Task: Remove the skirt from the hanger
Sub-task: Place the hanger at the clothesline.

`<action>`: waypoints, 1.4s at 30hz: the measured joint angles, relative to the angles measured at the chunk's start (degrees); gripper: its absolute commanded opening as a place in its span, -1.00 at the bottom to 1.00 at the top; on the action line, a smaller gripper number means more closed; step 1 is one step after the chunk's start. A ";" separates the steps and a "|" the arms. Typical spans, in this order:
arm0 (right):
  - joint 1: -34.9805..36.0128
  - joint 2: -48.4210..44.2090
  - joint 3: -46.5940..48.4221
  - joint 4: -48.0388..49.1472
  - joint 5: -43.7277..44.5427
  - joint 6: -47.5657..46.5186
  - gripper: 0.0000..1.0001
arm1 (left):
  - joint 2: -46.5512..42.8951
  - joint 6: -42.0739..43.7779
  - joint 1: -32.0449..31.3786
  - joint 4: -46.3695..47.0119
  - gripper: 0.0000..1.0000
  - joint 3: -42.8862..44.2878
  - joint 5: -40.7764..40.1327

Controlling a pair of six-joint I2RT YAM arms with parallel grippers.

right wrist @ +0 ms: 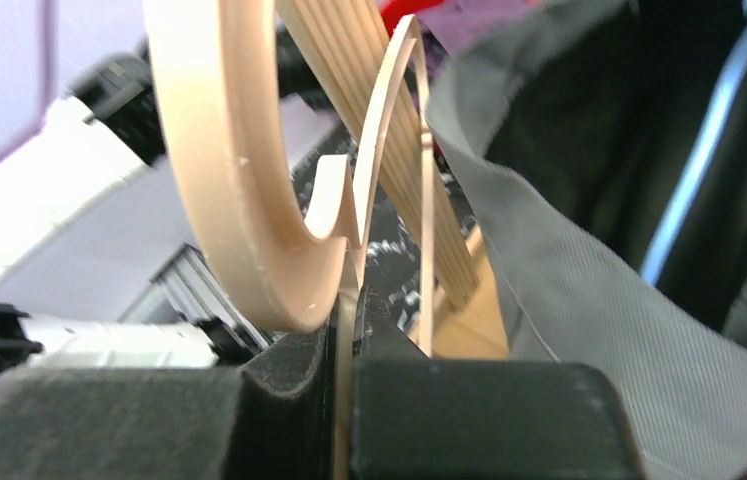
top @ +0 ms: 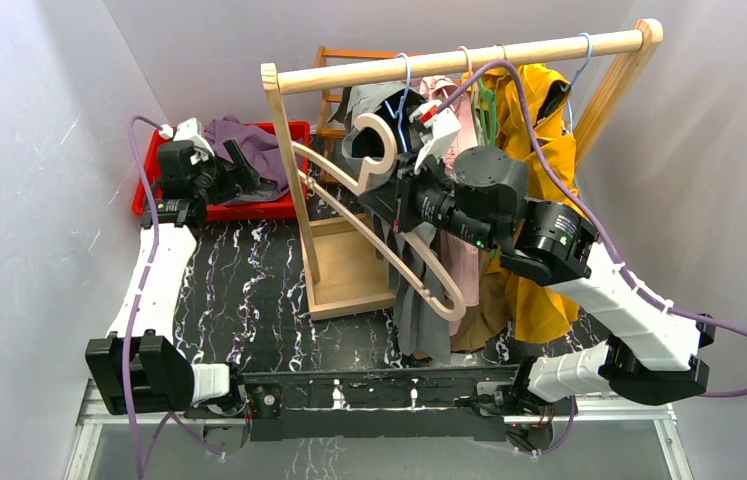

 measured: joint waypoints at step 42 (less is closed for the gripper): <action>5.18 19.04 -2.32 50.45 24.04 -13.46 -1.00 | -9.79 2.16 -7.52 -9.22 0.97 -2.54 -11.78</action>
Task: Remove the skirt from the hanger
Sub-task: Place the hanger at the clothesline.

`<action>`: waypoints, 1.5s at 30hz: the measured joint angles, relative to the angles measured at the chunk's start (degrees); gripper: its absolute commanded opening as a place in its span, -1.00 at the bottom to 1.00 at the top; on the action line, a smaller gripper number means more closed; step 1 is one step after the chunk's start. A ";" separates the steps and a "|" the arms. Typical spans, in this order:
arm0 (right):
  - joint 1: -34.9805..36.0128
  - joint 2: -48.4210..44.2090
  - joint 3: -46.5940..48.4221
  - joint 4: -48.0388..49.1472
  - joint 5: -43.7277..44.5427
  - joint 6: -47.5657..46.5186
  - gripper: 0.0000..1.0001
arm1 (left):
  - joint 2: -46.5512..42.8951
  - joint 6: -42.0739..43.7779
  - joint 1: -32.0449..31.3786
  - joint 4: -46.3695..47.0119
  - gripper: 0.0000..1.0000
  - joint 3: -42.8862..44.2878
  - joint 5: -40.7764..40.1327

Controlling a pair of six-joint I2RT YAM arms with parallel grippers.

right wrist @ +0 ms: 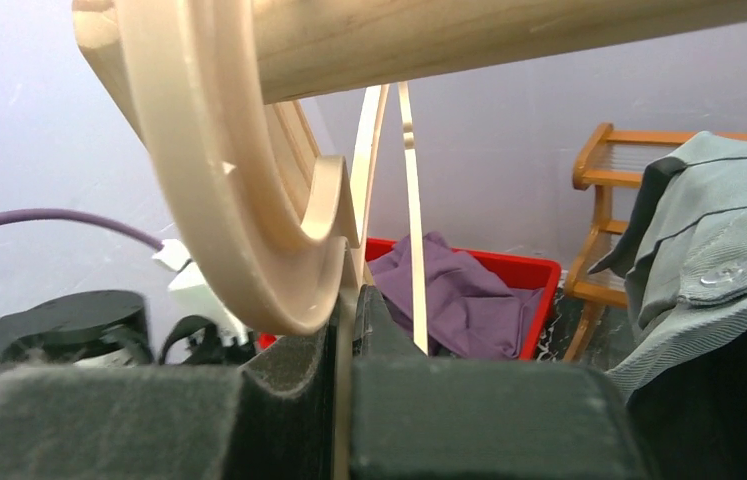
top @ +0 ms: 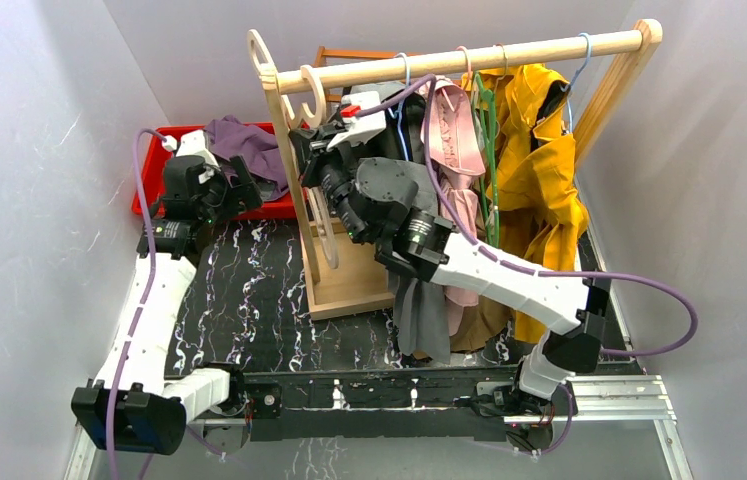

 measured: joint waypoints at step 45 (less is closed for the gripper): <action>3.76 -26.49 0.74 -34.60 -9.05 -4.94 0.77 | -15.21 -2.43 -0.92 0.50 0.97 15.93 -2.73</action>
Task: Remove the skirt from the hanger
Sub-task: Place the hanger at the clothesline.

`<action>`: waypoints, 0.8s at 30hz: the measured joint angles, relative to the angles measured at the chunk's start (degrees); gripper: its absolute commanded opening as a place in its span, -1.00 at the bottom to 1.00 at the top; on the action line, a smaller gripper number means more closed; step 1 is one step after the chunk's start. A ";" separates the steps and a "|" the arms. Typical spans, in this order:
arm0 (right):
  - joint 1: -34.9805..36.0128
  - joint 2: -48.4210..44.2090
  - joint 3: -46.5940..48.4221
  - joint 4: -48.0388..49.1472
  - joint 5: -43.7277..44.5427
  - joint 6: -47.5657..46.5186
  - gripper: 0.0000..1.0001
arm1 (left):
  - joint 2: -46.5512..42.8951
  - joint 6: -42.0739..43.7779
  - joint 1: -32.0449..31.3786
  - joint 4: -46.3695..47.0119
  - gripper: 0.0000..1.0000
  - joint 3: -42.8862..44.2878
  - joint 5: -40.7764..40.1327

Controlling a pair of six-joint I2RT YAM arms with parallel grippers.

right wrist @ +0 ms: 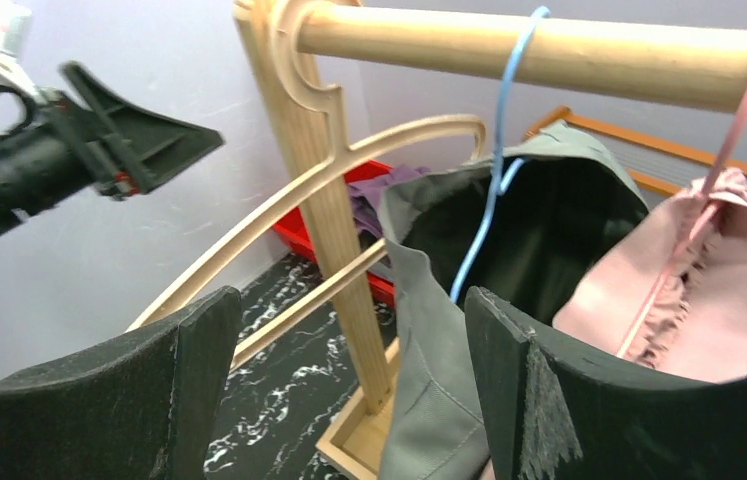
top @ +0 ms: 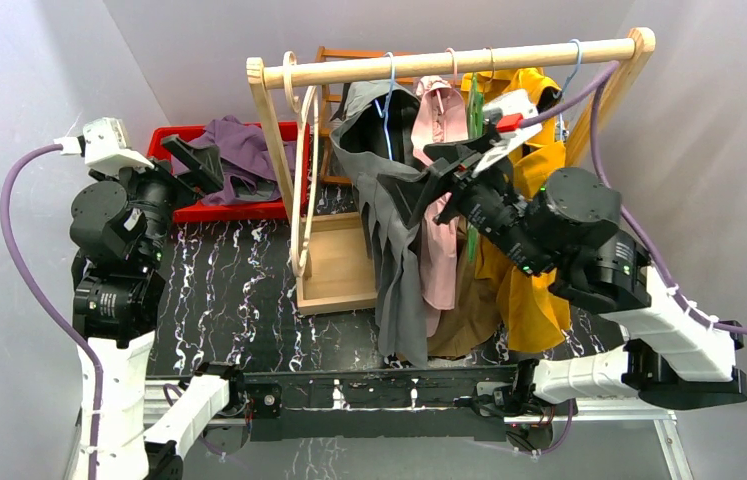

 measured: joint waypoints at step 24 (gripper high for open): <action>-0.42 18.08 8.11 -3.32 23.76 -8.41 0.59 | -7.85 3.63 -6.86 0.72 0.97 -3.93 -2.27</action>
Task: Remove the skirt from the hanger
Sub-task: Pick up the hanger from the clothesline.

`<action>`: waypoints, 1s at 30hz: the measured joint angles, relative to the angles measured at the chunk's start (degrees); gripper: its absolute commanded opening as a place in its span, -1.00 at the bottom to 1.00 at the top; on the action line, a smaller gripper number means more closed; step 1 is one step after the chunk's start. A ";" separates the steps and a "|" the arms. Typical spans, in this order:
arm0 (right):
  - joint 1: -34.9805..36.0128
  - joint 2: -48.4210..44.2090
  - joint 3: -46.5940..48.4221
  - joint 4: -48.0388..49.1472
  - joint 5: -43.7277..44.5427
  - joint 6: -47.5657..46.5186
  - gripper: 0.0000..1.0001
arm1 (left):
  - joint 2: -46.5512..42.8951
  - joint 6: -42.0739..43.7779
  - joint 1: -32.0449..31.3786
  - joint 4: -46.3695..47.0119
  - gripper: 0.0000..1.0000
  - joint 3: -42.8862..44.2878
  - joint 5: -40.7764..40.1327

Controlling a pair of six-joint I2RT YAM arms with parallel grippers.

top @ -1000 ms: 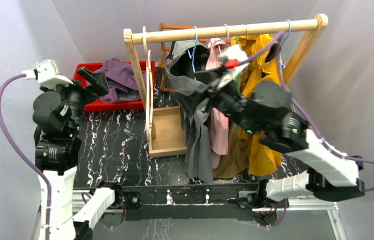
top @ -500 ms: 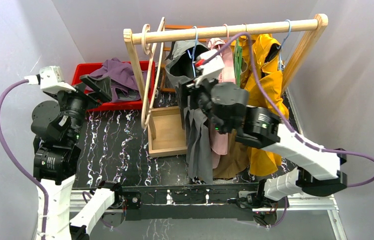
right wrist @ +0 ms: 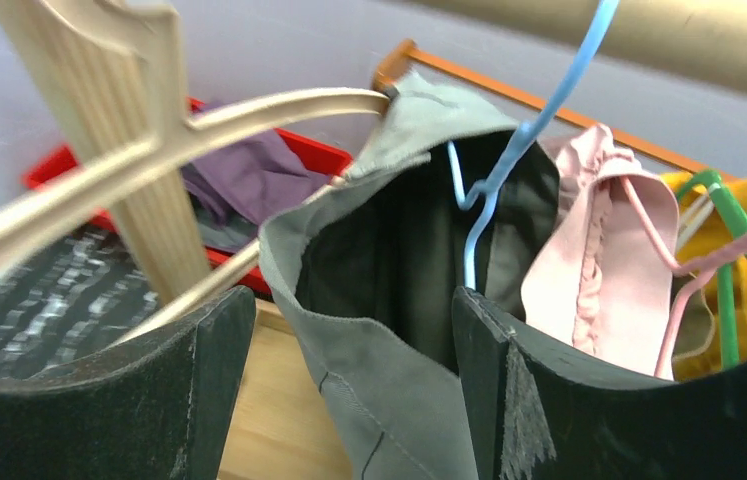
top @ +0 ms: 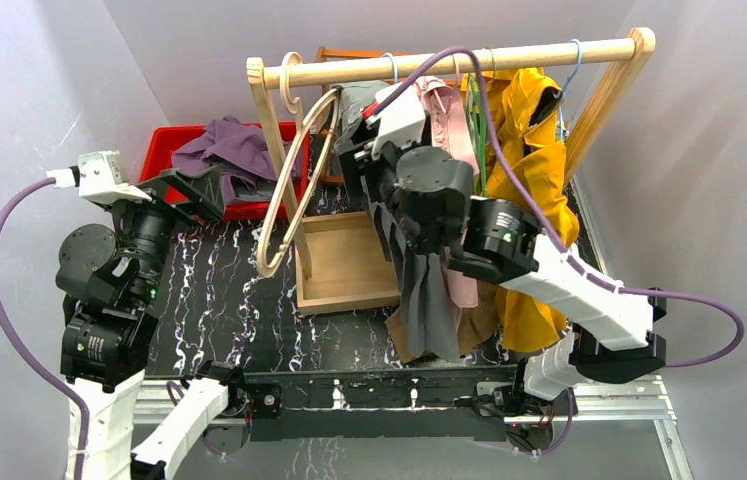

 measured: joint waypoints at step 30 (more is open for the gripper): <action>-14.62 5.53 9.38 -10.73 -13.62 10.71 -0.15 | -0.33 1.36 -0.79 0.09 0.97 -0.72 -1.18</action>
